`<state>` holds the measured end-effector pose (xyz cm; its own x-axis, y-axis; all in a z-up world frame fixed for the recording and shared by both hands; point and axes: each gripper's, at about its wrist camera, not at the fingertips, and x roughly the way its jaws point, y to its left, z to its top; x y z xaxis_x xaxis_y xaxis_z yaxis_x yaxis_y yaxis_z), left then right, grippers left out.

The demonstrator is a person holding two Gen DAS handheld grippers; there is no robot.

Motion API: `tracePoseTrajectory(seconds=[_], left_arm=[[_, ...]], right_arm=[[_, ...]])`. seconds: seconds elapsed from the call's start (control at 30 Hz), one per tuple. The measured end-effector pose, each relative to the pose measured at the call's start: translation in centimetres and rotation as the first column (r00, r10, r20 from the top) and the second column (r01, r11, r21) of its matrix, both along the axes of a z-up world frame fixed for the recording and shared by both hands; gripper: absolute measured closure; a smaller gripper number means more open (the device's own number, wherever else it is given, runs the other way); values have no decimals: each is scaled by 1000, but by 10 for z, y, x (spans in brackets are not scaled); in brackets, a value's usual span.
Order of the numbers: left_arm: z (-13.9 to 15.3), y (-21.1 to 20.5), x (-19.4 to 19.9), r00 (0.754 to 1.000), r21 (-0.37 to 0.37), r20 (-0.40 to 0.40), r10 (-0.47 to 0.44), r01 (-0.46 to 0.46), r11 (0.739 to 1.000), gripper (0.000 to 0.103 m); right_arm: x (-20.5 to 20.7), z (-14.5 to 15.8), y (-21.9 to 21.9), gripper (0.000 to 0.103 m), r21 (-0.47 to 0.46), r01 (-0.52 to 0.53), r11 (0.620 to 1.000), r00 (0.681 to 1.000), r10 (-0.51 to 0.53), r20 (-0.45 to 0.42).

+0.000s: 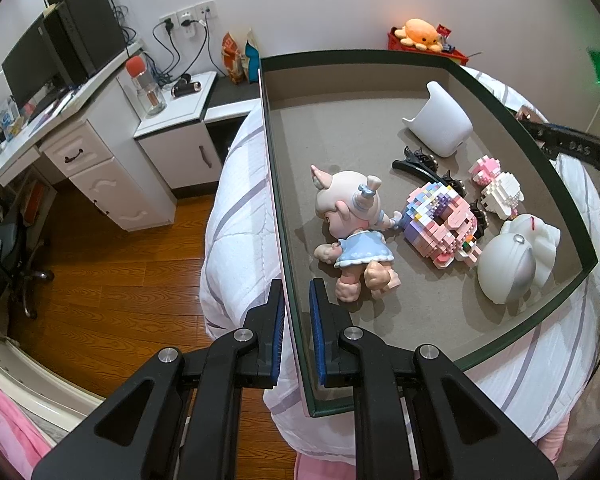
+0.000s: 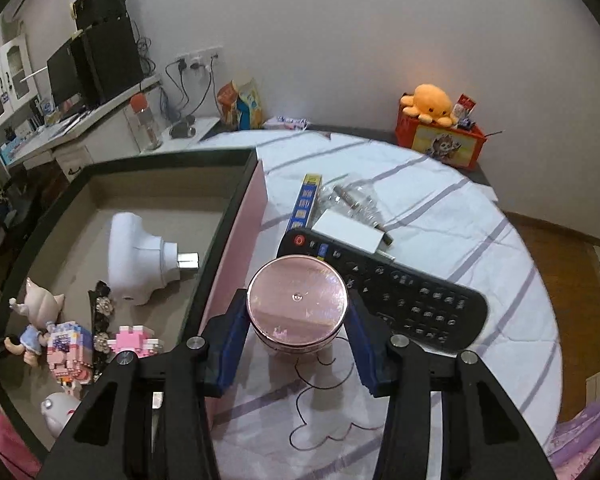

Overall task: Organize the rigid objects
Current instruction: 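Carry the rose-gold jar into the box and open the right tool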

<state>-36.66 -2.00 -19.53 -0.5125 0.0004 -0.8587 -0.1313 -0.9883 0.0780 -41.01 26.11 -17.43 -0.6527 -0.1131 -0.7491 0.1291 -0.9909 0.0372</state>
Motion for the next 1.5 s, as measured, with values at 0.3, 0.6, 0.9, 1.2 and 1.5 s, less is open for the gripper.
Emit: tracePoseTrajectory(seconds=[0.3,0.6,0.9,1.2,1.5], left_arm=[[0,1,0,1000,1,-2,1,-1,1000,91],[-1,2,-4,1000,9,1,-2,2,1000,90],[-1,2,-8,1000,28,0,-10,10,1000,90],[0,0,-12,1000,31,-1,-13,13,999,90],[0,1,-13,1000,25,-1,-8,8,1000,90]], right_arm=[[20,48,-38,55,26,-86,996,991,88,-105],[20,44,-130,55,42,-310,950,950,311,-35],[2,8,-183,55,64,-405,912,912,397,105],[-1,3,-186,54,44,-424,904,901,417,122],[-4,-4,-195,54,18,-458,889,880,451,152]])
